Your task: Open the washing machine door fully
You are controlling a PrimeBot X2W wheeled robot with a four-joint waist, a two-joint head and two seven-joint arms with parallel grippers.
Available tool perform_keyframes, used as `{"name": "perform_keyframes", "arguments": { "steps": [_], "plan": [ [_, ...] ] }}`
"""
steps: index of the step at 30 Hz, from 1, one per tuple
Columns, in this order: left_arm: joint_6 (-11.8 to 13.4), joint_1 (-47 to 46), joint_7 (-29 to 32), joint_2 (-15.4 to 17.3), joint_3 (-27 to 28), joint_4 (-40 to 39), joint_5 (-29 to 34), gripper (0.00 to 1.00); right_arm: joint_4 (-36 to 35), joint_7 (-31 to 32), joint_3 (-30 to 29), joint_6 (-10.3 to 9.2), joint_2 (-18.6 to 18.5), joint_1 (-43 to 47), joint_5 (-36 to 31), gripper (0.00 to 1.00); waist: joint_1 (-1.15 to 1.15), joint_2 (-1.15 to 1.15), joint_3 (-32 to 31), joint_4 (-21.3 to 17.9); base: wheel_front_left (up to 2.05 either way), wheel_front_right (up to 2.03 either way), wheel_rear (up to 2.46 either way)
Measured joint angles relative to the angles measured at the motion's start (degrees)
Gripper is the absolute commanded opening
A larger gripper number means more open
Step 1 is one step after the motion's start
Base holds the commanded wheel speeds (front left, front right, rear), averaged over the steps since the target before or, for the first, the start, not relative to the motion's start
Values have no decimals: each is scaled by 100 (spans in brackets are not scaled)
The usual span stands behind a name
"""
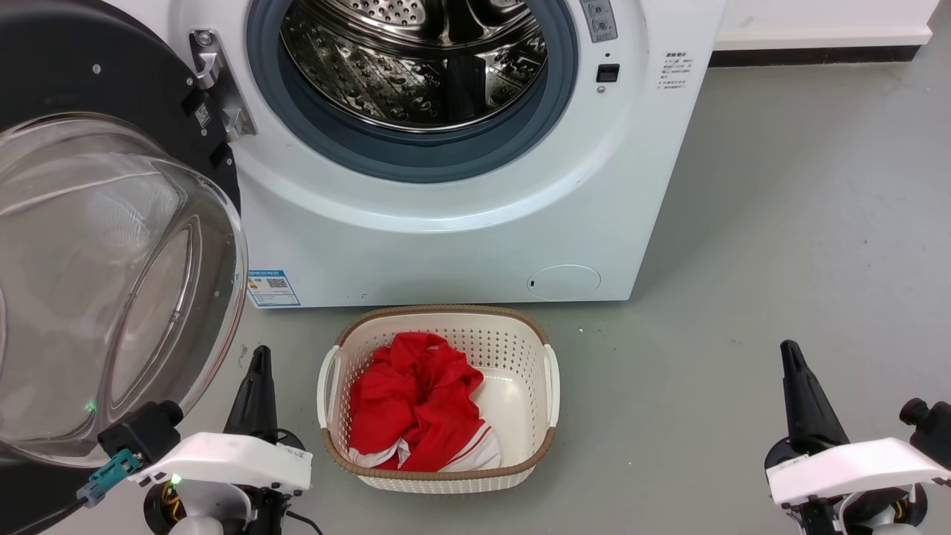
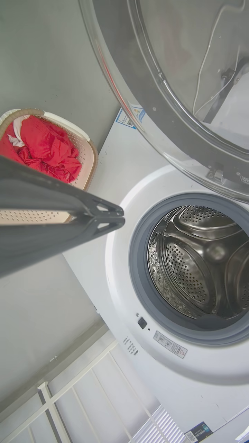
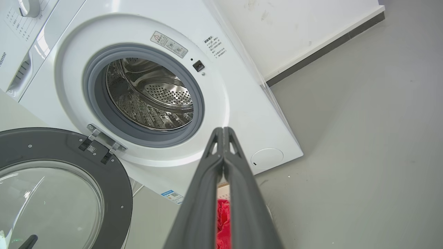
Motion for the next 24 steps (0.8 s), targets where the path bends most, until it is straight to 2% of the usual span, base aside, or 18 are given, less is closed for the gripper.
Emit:
{"name": "perform_keyframes", "arguments": {
  "steps": [24],
  "plan": [
    [-110,-1,454,-42,153,11,-1835,0,243,346,-49,-1,-48,-126,1914,0,0,0,-94,-2,0,0,0]
  ]
}}
